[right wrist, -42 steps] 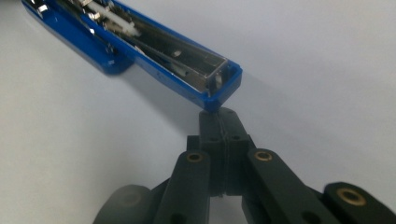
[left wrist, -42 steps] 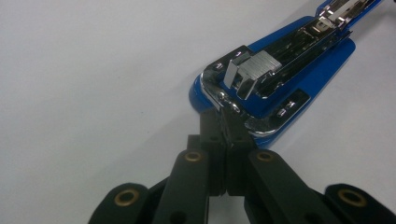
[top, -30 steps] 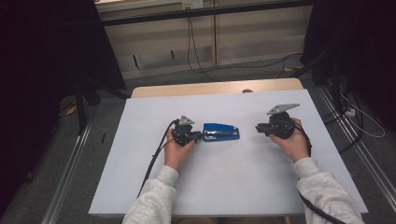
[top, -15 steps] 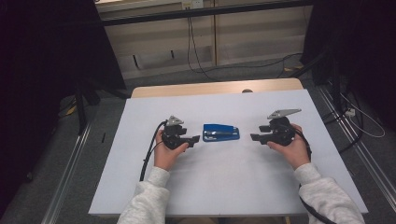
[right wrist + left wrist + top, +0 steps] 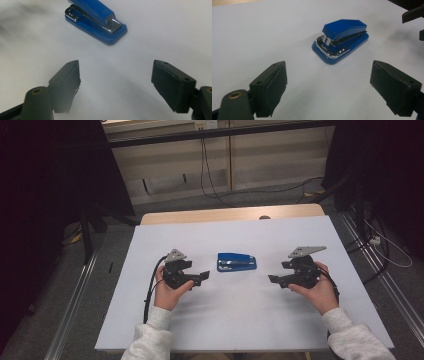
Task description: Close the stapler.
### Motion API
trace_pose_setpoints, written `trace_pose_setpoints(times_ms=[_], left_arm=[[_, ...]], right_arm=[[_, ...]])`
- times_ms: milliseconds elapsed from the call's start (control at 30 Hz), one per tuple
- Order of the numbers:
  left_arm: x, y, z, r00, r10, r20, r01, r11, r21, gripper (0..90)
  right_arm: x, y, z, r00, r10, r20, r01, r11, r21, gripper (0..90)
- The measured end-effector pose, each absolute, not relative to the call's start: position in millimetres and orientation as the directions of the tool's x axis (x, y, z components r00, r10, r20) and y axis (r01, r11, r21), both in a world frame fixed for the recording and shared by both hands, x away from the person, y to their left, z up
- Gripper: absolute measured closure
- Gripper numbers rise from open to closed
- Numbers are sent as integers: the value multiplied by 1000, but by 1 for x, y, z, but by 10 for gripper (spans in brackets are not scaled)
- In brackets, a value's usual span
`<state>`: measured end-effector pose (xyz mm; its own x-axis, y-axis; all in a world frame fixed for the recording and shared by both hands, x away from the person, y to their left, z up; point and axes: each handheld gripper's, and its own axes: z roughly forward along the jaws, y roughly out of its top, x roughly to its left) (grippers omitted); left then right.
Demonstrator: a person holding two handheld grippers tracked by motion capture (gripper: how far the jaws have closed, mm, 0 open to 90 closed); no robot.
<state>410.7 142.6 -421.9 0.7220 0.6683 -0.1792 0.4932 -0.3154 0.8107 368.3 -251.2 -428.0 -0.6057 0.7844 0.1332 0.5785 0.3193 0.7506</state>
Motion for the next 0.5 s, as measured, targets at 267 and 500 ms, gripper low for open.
trace_pose_setpoints(times_ms=[267, 500], left_arm=[[396, 154, -423, 732, 658, -177, 488, -324, 811, 108], [381, 169, -426, 734, 659, -165, 489, -344, 801, 103]], right_arm=[[357, -251, -427, -614, 778, 132, 572, 323, 754, 178], [342, -254, -424, -626, 767, 138, 566, 326, 757, 166]])
